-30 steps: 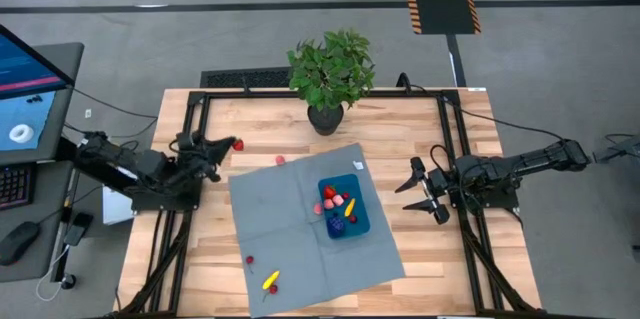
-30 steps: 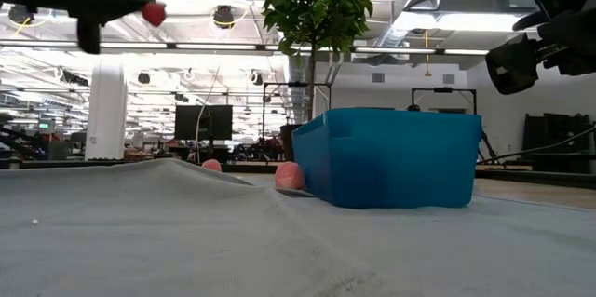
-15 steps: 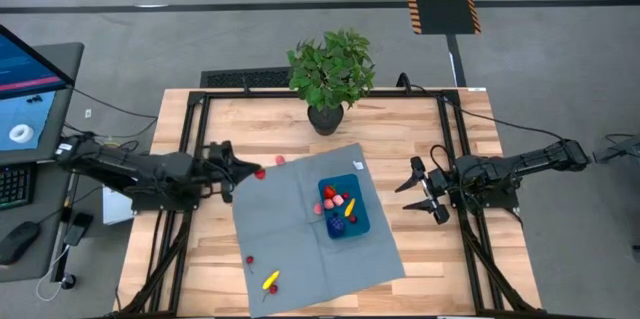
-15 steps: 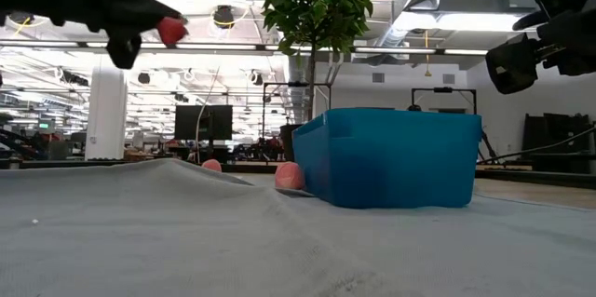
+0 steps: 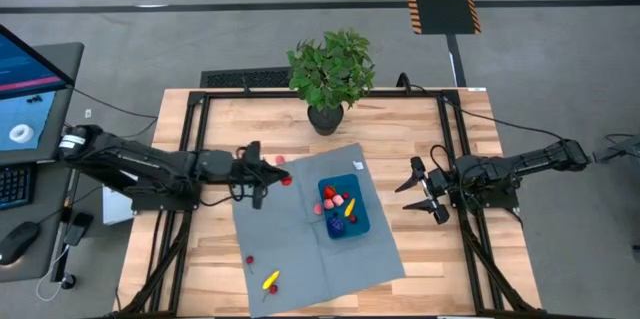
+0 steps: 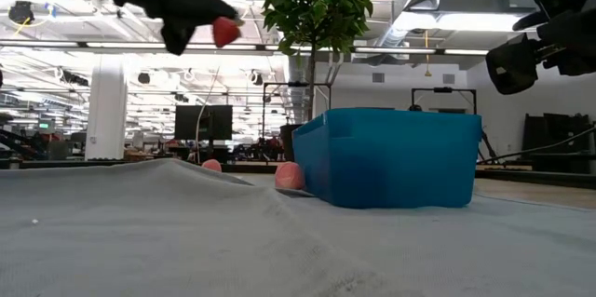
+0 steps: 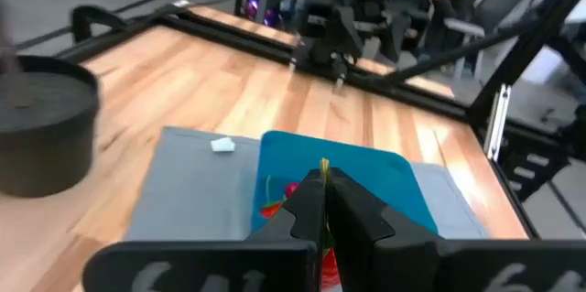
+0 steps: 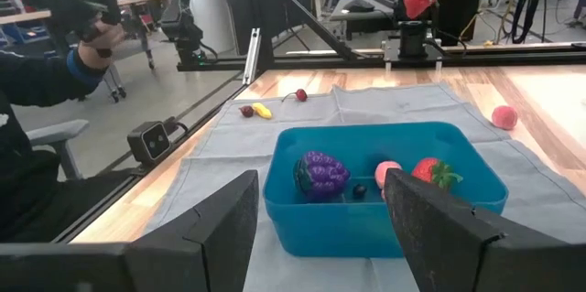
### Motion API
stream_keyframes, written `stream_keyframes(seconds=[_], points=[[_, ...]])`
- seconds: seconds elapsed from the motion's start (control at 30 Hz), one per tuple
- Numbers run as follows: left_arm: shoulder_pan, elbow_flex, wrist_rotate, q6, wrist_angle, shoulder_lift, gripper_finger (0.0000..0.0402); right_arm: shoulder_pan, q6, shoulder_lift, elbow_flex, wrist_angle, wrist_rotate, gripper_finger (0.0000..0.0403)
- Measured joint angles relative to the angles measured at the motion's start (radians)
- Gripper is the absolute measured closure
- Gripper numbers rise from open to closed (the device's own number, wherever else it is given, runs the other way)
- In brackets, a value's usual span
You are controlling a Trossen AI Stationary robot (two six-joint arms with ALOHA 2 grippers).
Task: Pick and placing Produce into tupperware
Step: Put the strawberry into the bin
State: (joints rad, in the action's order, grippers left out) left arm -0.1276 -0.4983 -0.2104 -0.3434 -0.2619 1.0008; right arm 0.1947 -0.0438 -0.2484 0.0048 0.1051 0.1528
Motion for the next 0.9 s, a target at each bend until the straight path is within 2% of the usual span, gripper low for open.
stream_keyframes(seconds=[0.1,0.27,0.5,0.77,0.9], points=[[0.007,-0.063,0.02,-0.034,0.006,0.094,0.0401,0.0,-0.001,0.0,0.0,0.0,0.0,0.0143],[0.018,-0.165,0.123,-0.005,0.007,0.23,0.0401,0.0,-0.002,0.0,0.0,-0.002,0.0,0.0143],[0.033,-0.277,0.117,-0.009,0.01,0.41,0.0401,0.0,-0.001,0.0,0.0,-0.019,0.0,0.0143],[0.043,-0.4,0.237,0.006,0.011,0.613,0.0401,0.0,-0.003,0.0,0.0,-0.022,0.0,0.0143],[0.043,-0.445,0.346,0.005,0.006,0.695,0.0401,0.0,-0.009,0.0,0.0,-0.026,0.0,0.0143]])
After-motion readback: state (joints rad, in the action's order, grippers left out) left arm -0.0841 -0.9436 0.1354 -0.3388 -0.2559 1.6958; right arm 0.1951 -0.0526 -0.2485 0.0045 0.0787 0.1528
